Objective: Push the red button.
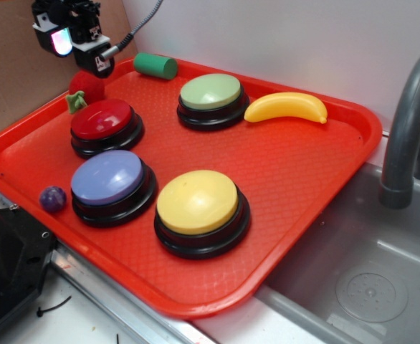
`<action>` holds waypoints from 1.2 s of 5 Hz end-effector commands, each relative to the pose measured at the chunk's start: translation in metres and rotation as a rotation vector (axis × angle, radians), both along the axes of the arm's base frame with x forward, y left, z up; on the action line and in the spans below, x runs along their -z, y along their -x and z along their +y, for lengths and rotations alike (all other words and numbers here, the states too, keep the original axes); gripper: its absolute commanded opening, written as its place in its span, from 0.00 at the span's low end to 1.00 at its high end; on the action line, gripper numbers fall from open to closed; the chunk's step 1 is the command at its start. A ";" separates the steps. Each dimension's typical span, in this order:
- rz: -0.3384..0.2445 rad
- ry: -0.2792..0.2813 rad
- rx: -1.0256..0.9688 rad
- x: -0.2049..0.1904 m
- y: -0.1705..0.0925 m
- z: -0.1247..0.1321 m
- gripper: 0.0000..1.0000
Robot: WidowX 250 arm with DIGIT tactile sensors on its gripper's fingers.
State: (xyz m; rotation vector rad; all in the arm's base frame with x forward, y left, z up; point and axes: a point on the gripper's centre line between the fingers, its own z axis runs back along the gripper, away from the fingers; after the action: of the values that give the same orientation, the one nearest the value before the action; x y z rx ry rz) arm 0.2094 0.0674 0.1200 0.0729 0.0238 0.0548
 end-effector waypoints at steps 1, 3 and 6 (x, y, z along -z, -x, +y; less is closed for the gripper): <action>-0.101 -0.029 0.011 -0.038 -0.007 -0.003 1.00; -0.127 -0.013 0.012 -0.060 0.003 -0.010 1.00; -0.143 -0.010 0.014 -0.078 0.009 -0.017 1.00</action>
State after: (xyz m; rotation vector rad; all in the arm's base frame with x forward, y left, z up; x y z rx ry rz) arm 0.1951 0.0491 0.1821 0.0682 -0.0629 0.0551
